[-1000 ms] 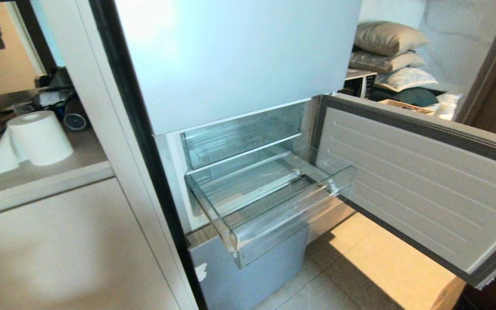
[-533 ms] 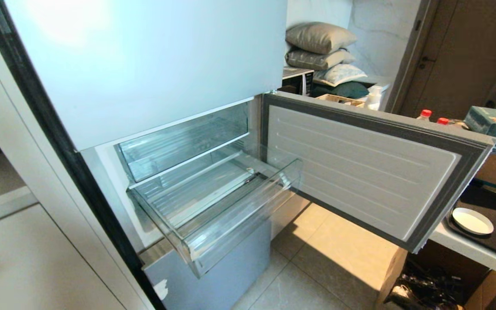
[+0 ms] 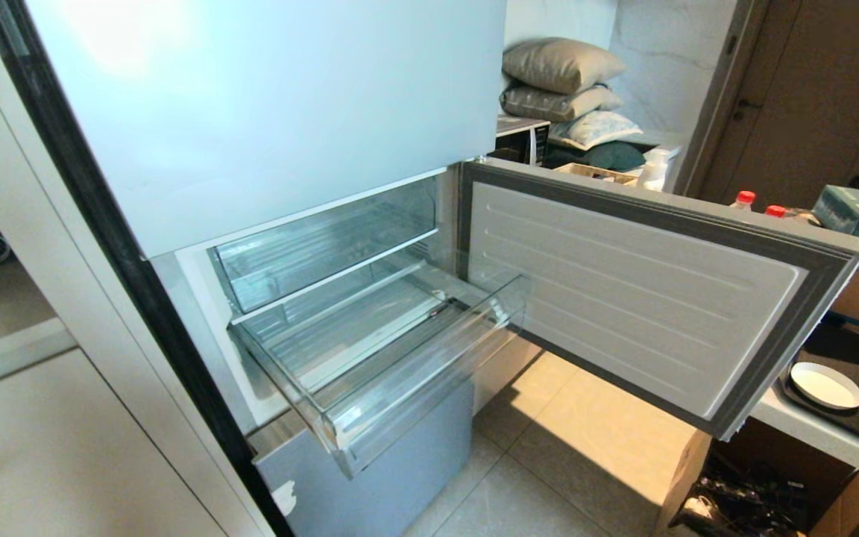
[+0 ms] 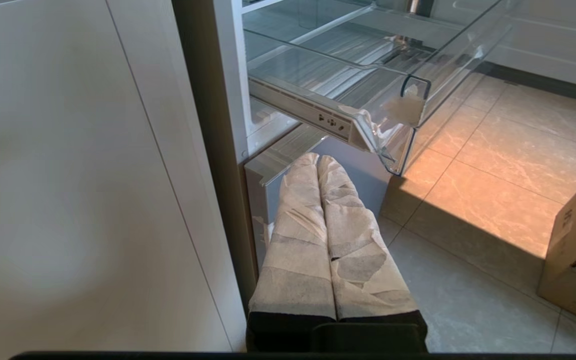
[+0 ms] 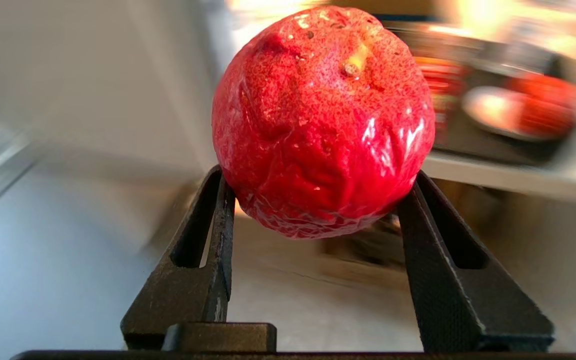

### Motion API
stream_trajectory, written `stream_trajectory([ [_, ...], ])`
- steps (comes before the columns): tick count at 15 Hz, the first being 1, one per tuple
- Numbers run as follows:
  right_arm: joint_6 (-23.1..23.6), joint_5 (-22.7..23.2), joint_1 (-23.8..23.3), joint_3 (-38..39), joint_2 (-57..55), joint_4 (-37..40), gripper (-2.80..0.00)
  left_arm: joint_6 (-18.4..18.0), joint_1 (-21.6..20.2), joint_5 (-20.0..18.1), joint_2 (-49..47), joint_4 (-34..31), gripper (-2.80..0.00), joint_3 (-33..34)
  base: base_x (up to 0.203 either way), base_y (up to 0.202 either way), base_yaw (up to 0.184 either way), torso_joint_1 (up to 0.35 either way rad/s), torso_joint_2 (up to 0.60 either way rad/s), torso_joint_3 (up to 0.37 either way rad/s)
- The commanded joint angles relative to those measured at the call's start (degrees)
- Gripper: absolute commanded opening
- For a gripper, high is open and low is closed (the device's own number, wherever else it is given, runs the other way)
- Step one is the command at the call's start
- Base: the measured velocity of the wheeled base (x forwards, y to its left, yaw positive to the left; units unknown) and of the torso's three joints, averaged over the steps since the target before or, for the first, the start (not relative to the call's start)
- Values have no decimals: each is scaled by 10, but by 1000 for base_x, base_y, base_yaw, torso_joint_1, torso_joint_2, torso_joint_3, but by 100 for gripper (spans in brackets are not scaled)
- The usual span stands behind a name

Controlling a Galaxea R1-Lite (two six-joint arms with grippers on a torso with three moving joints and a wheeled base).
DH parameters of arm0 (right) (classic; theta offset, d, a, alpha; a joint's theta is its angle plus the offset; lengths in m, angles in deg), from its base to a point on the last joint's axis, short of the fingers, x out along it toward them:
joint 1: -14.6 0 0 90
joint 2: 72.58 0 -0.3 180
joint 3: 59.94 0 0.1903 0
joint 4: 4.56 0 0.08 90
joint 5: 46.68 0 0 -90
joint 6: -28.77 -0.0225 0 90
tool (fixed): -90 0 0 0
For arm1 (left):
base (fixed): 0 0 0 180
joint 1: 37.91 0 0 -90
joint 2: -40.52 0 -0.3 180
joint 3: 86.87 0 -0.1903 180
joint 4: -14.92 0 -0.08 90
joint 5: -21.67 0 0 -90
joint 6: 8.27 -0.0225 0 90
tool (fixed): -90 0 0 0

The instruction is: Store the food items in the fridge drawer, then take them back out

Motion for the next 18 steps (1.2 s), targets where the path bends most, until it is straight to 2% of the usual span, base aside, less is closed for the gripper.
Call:
stream_trajectory([
  [1, -4, 13, -114, -23, -140, -38, -280, 0, 0, 0, 0, 0, -280, 1, 0, 0, 0, 0, 0, 0],
  [3, -4, 72, -230, -36, -227, -102, -280, 0, 0, 0, 0, 0, -280, 1, 0, 0, 0, 0, 0, 0],
  [4, -4, 106, -263, -41, -271, -129, -280, 0, 0, 0, 0, 0, -280, 1, 0, 0, 0, 0, 0, 0],
  [6, -4, 144, -290, -52, -345, -182, -280, 0, 0, 0, 0, 0, -280, 1, 0, 0, 0, 0, 0, 0],
  [10, -8, 179, -280, -90, -483, -261, -280, 0, 0, 0, -1, 0, -280, 1, 0, 0, 0, 0, 0, 0],
  [18, -22, 194, -241, -234, -802, -390, -280, 0, 0, 0, 0, 0, -280, 1, 0, 0, 0, 0, 0, 0],
])
